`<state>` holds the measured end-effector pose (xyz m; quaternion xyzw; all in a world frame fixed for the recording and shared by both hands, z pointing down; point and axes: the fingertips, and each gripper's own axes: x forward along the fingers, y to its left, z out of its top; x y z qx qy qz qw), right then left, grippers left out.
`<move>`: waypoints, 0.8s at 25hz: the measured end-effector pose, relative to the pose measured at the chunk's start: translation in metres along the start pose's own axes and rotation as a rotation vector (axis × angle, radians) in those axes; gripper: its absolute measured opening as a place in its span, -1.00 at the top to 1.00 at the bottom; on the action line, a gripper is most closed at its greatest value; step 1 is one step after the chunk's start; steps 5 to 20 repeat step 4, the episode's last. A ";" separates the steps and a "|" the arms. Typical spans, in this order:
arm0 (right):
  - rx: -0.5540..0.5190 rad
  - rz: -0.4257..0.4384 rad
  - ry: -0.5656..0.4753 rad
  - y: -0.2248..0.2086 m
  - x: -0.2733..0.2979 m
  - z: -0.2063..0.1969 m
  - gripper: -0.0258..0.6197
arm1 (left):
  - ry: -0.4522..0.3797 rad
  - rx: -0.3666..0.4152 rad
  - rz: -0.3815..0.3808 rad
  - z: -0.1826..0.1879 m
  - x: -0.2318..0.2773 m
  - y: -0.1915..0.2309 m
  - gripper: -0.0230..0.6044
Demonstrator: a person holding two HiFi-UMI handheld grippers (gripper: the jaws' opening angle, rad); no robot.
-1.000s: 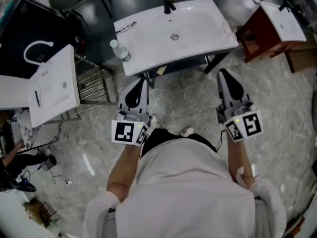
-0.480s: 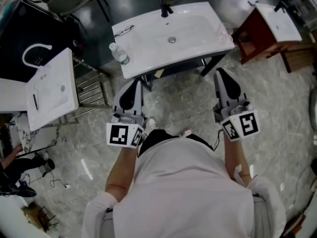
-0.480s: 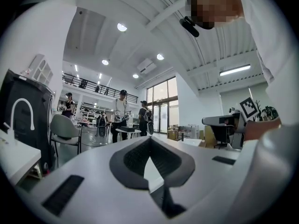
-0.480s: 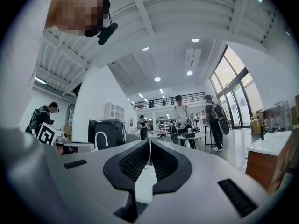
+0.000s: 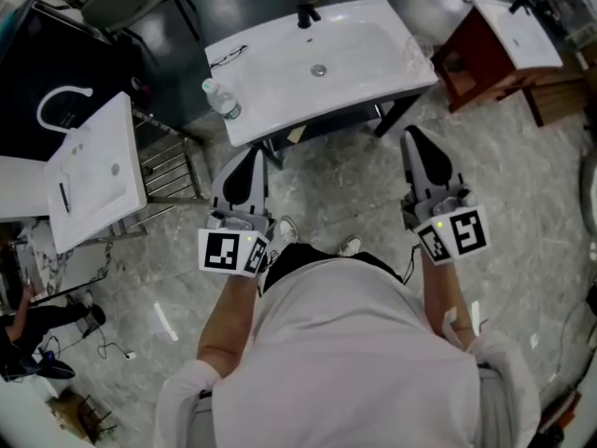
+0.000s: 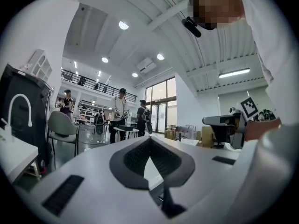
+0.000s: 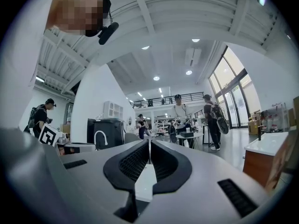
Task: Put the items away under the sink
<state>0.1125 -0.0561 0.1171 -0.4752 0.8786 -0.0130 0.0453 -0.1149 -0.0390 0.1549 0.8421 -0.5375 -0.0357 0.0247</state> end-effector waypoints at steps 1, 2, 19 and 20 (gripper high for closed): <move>0.010 -0.006 -0.001 -0.002 -0.002 0.001 0.79 | -0.002 0.000 -0.005 0.001 0.001 -0.001 0.92; 0.020 -0.013 -0.002 -0.004 -0.004 0.002 0.79 | -0.004 0.000 -0.010 0.002 0.003 -0.003 0.92; 0.037 -0.026 -0.005 -0.007 -0.009 0.003 0.79 | -0.007 -0.002 -0.018 0.003 0.004 -0.006 0.92; 0.037 -0.026 -0.005 -0.007 -0.009 0.003 0.79 | -0.007 -0.002 -0.018 0.003 0.004 -0.006 0.92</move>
